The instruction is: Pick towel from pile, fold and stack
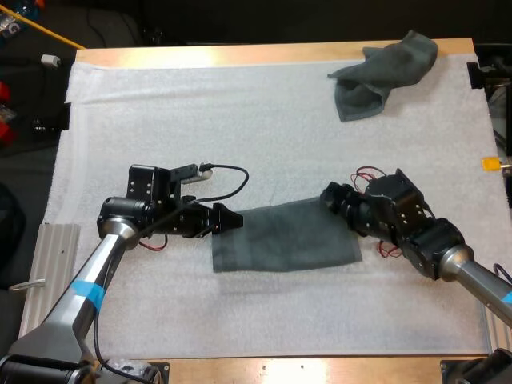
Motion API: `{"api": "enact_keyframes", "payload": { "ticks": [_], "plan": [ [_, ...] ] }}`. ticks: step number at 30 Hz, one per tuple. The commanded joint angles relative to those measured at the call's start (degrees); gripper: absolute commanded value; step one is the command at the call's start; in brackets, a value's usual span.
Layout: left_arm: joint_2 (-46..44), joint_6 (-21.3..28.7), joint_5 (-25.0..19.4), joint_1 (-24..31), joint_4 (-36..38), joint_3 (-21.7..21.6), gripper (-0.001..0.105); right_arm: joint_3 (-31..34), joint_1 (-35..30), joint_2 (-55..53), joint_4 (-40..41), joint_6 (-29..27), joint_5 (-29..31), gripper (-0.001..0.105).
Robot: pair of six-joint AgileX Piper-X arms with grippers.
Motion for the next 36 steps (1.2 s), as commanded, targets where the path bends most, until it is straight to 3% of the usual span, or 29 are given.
{"api": "enact_keyframes", "payload": {
  "ticks": [1,7,18,27,36],
  "plan": [
    [-0.35,0.01,1.02,0.01,-0.36,-0.50,0.068,-0.40,-0.26,-0.04,-0.72,-2.49,0.05,0.057],
    [-4.50,0.74,1.56,0.01,1.99,-0.47,0.068,-0.65,-0.26,-2.73,6.20,-12.49,1.10,0.057],
    [-21.12,3.16,0.23,0.01,15.31,-0.47,0.068,-5.58,-0.26,-13.28,32.53,-30.59,7.88,0.057],
    [-38.19,2.81,-0.08,0.01,28.46,-0.47,0.068,-6.72,-0.26,-20.81,44.45,-36.42,9.19,0.057],
    [-53.13,0.11,-3.43,0.01,38.75,-0.47,0.068,-6.72,-0.26,-24.93,47.79,-38.04,9.19,0.057]
  ]
}}
